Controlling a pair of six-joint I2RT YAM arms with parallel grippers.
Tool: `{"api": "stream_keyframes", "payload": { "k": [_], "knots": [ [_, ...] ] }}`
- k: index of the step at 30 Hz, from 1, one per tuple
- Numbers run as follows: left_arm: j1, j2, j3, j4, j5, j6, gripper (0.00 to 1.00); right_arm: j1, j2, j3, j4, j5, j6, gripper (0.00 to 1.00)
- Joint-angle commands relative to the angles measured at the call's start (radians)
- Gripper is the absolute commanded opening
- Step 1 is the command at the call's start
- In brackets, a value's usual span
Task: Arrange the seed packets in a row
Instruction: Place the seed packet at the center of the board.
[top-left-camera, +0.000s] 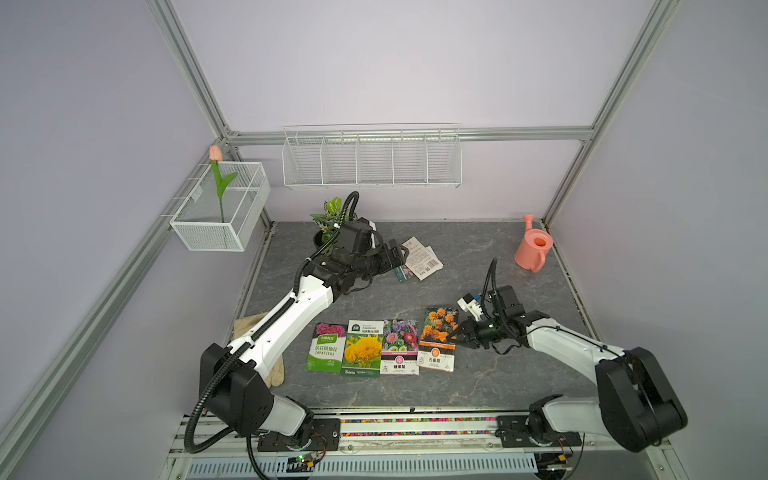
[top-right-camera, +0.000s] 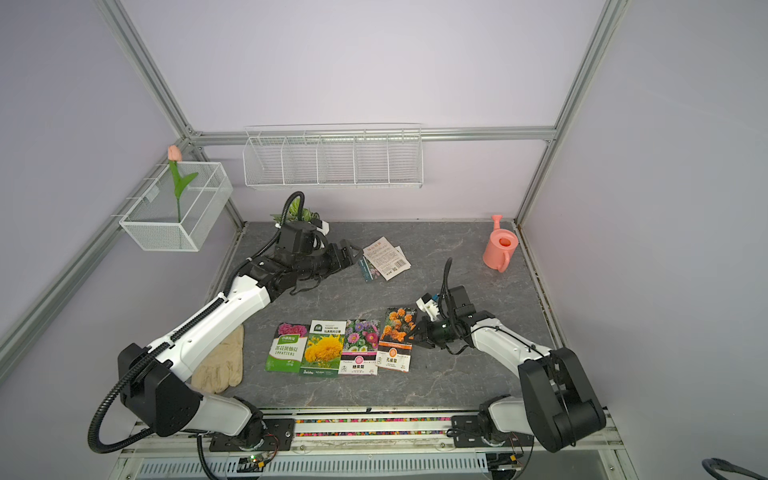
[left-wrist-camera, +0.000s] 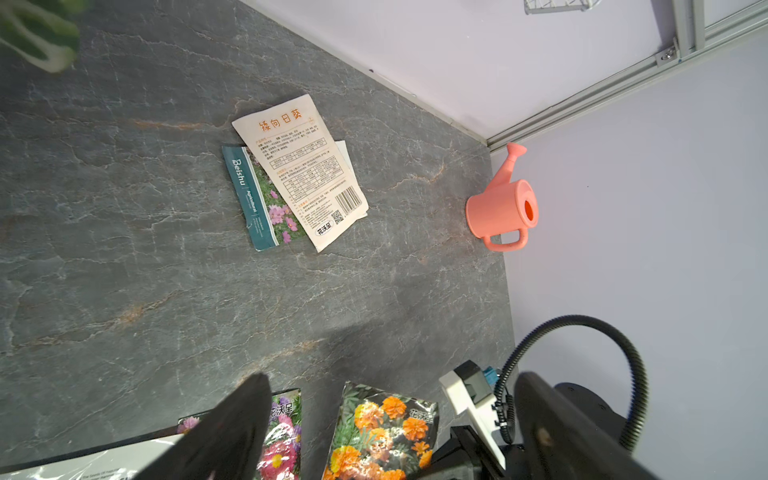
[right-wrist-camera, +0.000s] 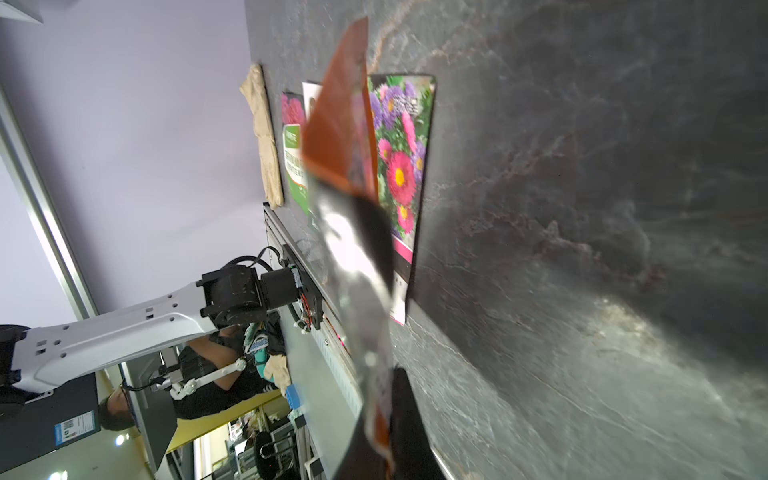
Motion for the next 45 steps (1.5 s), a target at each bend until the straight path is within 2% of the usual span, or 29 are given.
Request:
{"api": "stream_keyframes", "payload": {
  "k": [1,8,19,27,36,45],
  "knots": [
    [-0.001,-0.020,-0.026,0.007,0.007,0.018,0.94,-0.024,0.064,0.027,-0.071,-0.028,-0.065,0.07],
    [-0.001,-0.038,-0.041,-0.008,0.010,0.045,0.94,-0.025,0.178,0.040,-0.073,0.025,-0.096,0.07],
    [-0.002,-0.047,-0.056,-0.003,0.008,0.057,0.93,-0.018,0.268,0.119,-0.193,0.229,-0.199,0.07],
    [-0.002,-0.046,-0.058,-0.004,0.007,0.059,0.93,0.087,0.312,0.248,-0.305,0.392,-0.263,0.08],
    [-0.001,-0.050,-0.059,-0.008,0.001,0.060,0.93,0.137,0.329,0.334,-0.409,0.486,-0.311,0.07],
    [-0.001,-0.048,-0.063,0.003,0.009,0.054,0.92,0.184,0.382,0.418,-0.495,0.523,-0.354,0.07]
  ]
}}
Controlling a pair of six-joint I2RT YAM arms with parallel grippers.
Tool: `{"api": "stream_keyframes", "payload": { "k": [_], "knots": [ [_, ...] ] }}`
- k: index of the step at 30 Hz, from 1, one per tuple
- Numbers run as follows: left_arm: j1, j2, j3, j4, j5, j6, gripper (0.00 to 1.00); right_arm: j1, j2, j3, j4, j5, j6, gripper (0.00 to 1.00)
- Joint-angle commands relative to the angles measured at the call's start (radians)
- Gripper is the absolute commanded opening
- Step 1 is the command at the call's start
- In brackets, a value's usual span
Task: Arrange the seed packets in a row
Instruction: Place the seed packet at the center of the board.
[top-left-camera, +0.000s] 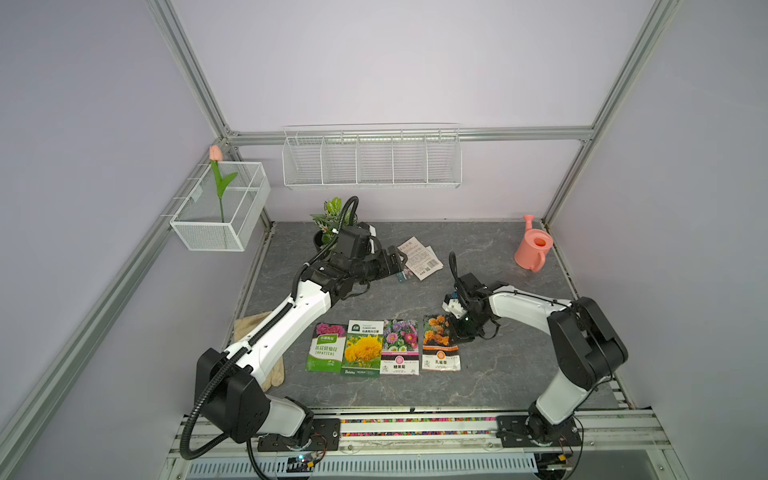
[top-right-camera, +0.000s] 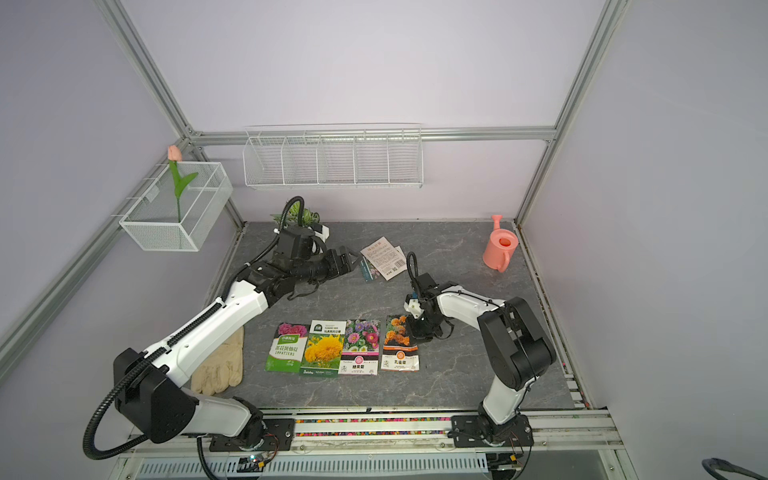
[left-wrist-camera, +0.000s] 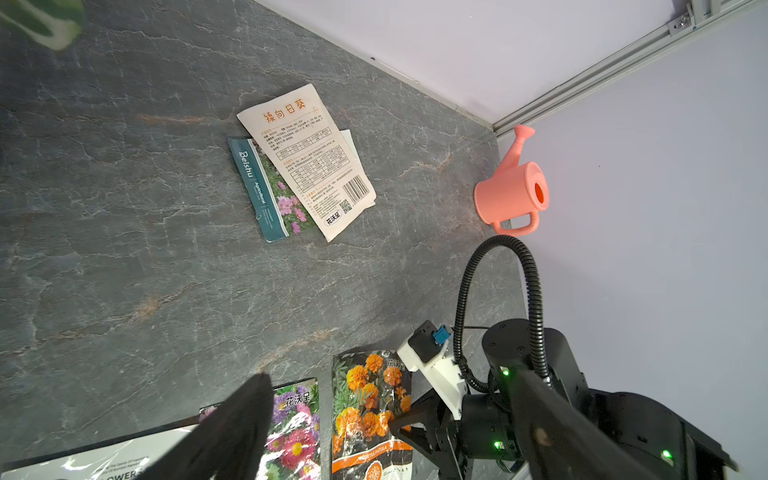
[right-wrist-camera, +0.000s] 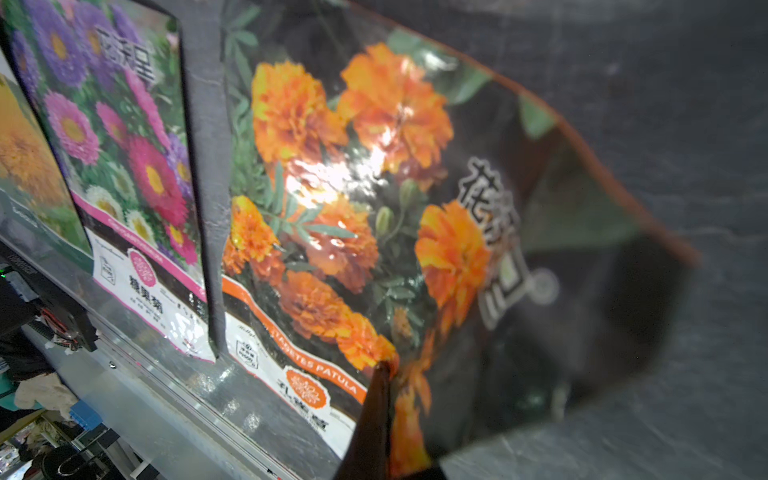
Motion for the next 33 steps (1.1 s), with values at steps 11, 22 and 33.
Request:
{"api": "stream_keyframes", "payload": {
  "k": [11,22,33],
  "knots": [
    [-0.001,-0.031,-0.020,0.001,-0.004,0.007,0.92,0.054,0.037,0.038,-0.060,0.013,-0.038,0.11],
    [-0.001,-0.034,-0.022,0.003,-0.005,0.003,0.92,0.062,0.005,0.024,-0.063,0.056,-0.005,0.38],
    [-0.001,-0.037,-0.024,0.006,-0.006,0.000,0.92,0.069,-0.058,-0.049,0.015,0.045,0.089,0.30]
  ]
}}
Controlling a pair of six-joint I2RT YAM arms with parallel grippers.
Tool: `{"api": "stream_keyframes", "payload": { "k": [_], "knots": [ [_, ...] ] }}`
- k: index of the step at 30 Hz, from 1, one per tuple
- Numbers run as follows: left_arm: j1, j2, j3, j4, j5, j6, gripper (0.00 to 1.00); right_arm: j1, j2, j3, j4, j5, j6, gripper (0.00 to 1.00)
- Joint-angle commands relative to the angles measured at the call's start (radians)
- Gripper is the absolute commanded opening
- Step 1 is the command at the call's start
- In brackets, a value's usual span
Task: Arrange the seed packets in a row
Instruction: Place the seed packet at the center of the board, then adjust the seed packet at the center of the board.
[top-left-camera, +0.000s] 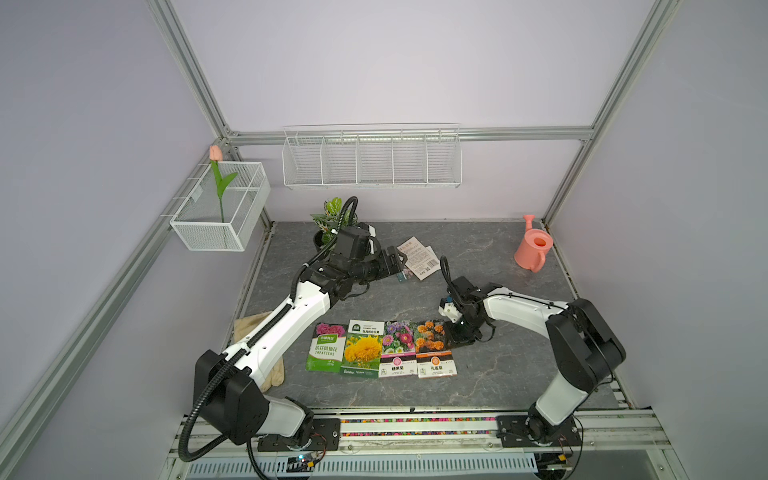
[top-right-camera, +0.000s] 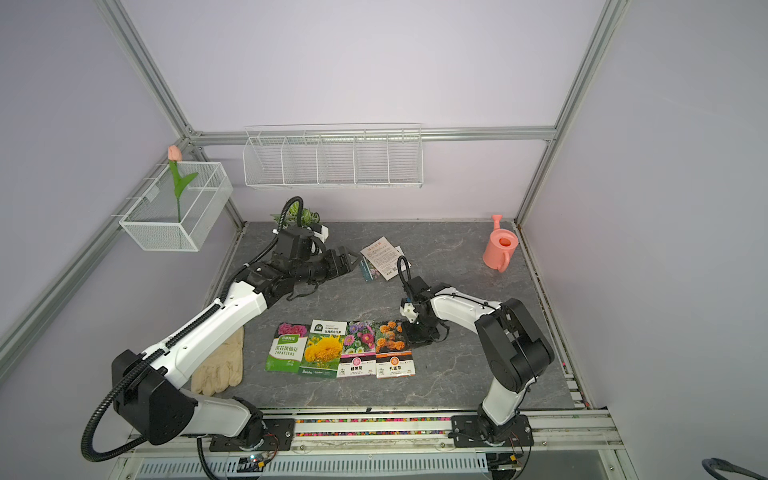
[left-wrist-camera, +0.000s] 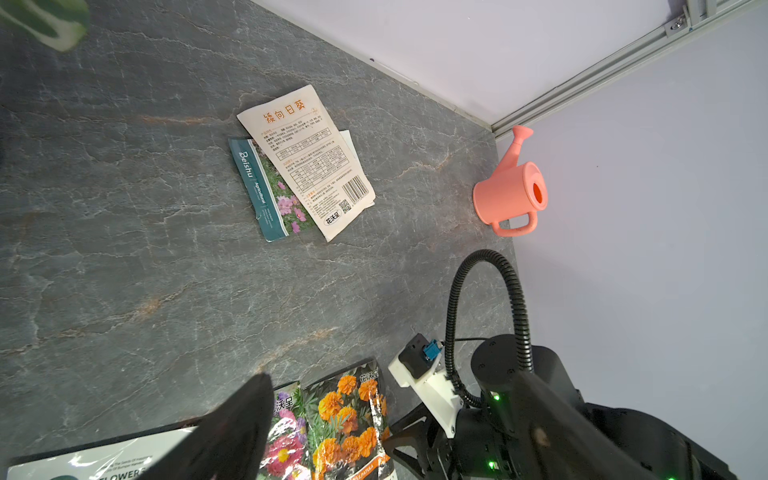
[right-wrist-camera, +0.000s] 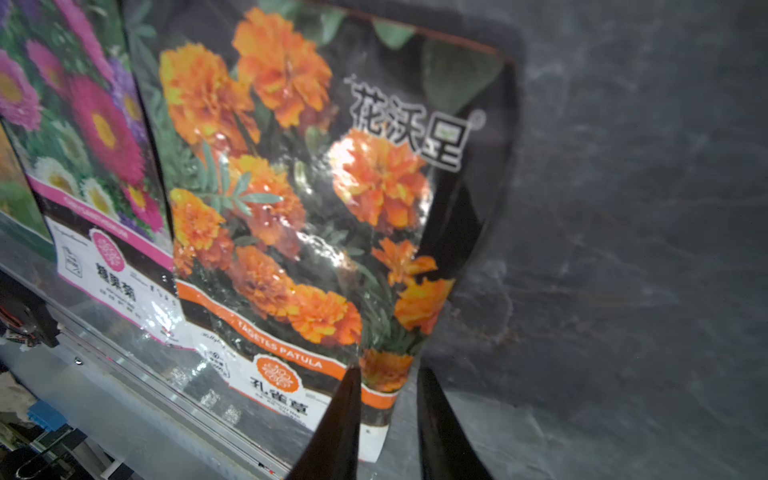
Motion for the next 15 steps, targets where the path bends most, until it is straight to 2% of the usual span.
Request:
{"api": "stream_keyframes", "payload": {
  "k": [1,6,11,15],
  "knots": [
    [-0.001,-0.025,-0.018,0.006,-0.005,0.002,0.92,0.014,-0.036,-0.034,0.033,0.006,0.046,0.34],
    [-0.002,-0.034,-0.023,-0.016,-0.032,0.017,0.92,0.065,-0.140,-0.043,0.055,0.107,0.086,0.55],
    [-0.001,-0.064,-0.054,-0.046,-0.106,0.034,0.92,0.164,-0.221,-0.046,0.192,0.151,0.128,0.58],
    [-0.001,-0.127,-0.150,-0.043,-0.184,0.017,0.92,0.189,-0.231,-0.142,0.509,0.014,0.214,0.60]
  ]
}}
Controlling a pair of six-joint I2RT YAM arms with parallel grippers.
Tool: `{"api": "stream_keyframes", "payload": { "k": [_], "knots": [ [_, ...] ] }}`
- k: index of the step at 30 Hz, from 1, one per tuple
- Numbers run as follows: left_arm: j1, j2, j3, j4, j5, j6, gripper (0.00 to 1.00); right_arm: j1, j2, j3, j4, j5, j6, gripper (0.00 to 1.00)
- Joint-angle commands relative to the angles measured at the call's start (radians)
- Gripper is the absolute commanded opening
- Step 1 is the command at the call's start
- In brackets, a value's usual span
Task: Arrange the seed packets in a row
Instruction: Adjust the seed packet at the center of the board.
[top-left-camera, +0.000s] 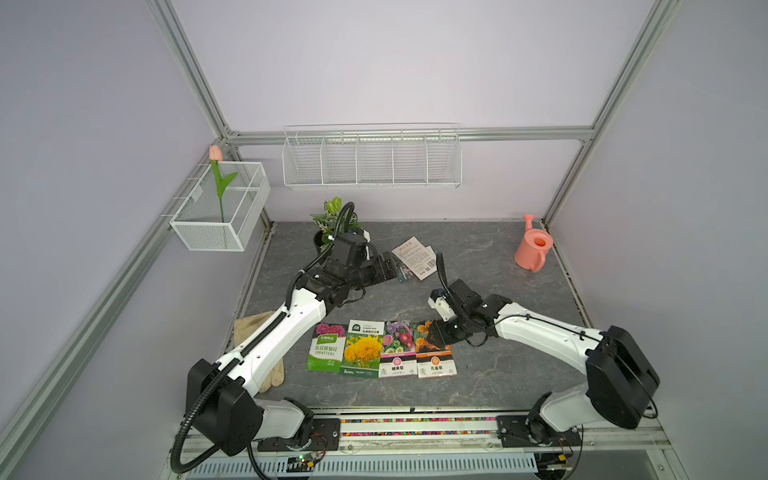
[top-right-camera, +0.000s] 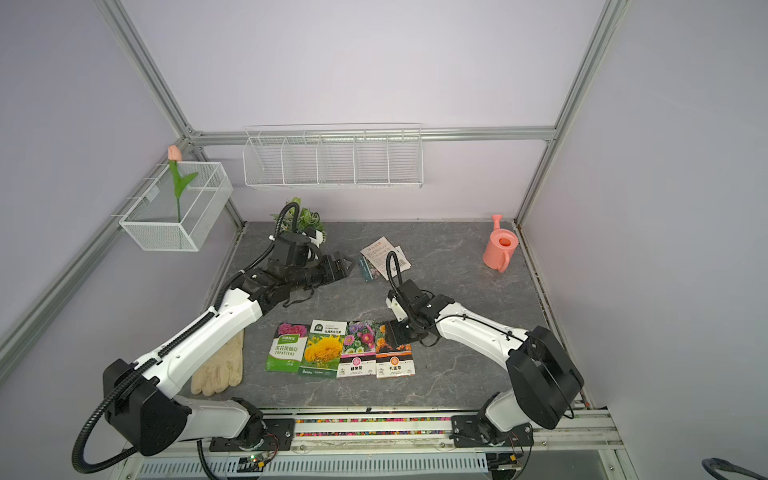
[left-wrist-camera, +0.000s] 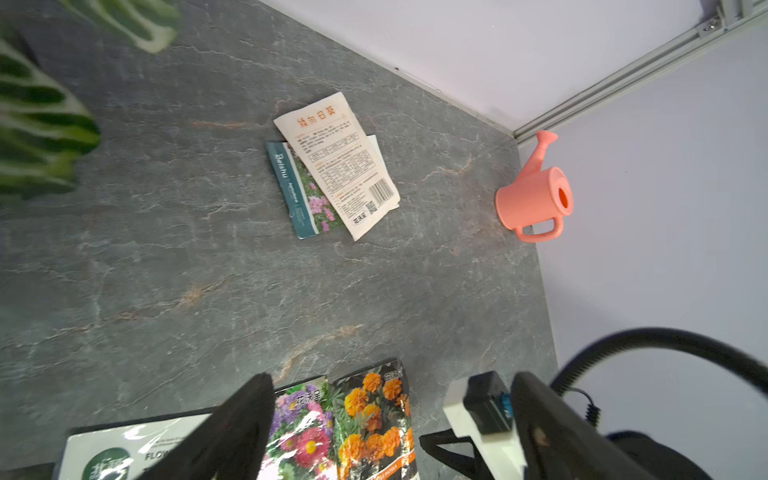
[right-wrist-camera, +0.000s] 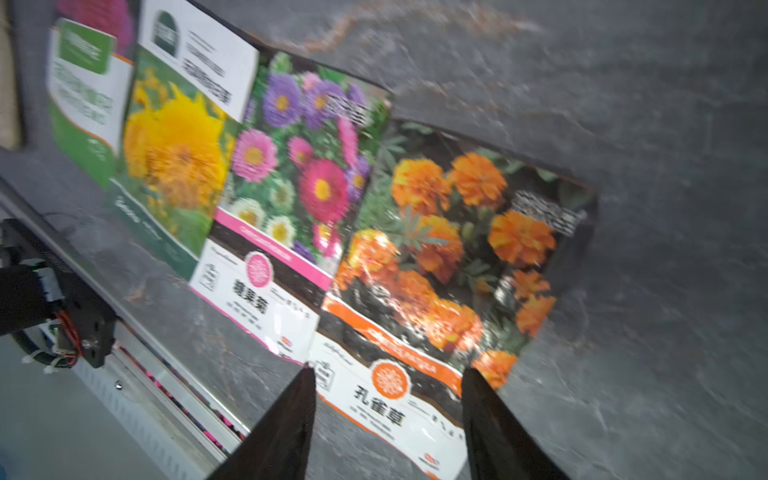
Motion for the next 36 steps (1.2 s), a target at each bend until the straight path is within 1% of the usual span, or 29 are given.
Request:
{"api": "stream_keyframes", "payload": {
  "k": [1,3,9,16,23,36],
  "knots": [
    [-0.001,-0.062,-0.068,-0.031,-0.103,-0.005,0.92,0.012,0.016,-0.078,0.299,-0.092,0.098,0.60],
    [-0.001,-0.095,-0.097,-0.028,-0.129,-0.012,0.92,0.027,0.073,-0.058,0.349,-0.112,0.108,0.60],
    [-0.001,-0.125,-0.108,-0.043,-0.180,-0.018,0.92,0.088,0.257,0.099,0.320,-0.109,0.065,0.59],
    [-0.001,-0.132,-0.108,-0.067,-0.198,-0.019,0.92,0.091,0.352,0.121,0.314,-0.087,0.081,0.59],
    [-0.001,-0.135,-0.102,-0.068,-0.205,-0.016,0.92,0.091,0.389,0.106,0.298,-0.063,0.108,0.58],
    [-0.002,-0.131,-0.102,-0.064,-0.199,-0.020,0.91,0.085,0.319,0.052,0.238,0.009,0.148,0.58]
  ]
}}
